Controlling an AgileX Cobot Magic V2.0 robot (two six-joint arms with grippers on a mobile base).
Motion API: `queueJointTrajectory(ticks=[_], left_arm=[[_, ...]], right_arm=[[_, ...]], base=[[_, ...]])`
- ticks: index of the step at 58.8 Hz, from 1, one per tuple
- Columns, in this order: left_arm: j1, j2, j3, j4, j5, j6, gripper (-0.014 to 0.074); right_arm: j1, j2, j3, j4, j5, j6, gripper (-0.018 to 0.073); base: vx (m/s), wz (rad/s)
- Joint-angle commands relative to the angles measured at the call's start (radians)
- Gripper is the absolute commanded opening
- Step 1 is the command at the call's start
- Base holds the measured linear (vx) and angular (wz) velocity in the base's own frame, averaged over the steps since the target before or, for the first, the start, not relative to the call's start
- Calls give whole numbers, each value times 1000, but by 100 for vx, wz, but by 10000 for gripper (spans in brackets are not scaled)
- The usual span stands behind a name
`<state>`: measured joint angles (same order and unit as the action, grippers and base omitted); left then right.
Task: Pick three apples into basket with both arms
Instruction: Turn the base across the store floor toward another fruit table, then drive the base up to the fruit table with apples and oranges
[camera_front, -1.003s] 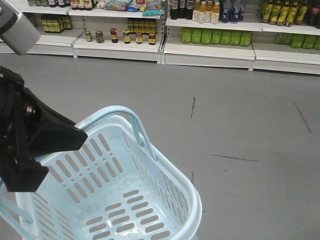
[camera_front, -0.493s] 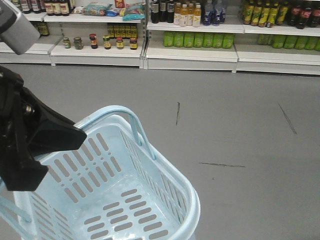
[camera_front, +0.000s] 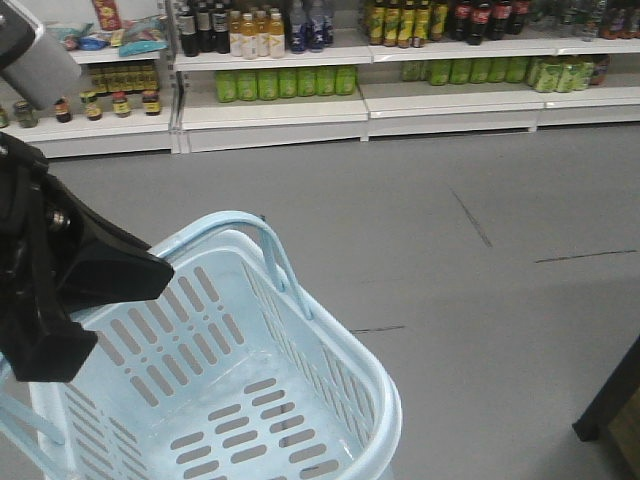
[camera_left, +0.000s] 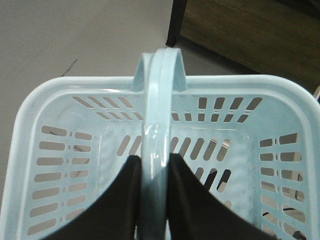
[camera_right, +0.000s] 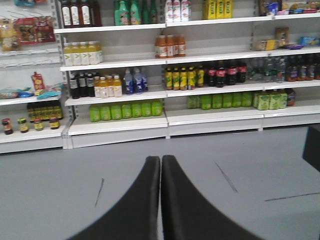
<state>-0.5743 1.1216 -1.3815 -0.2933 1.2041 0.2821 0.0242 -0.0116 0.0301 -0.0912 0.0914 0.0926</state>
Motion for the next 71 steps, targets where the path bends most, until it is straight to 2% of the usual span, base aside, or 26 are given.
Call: queueJointTrajectory(ticks=[1,71], left_arm=[[-5,-21,-27,-33,-65,-10,-6],[-5,-21,-27,-33,-63,-10,-6]], right_arm=[[-5,-11,11,-5,-75,-7,-8],[-5,-11,11,-5,-76,-7,-8]], base=[[14,-50],[13,-53]])
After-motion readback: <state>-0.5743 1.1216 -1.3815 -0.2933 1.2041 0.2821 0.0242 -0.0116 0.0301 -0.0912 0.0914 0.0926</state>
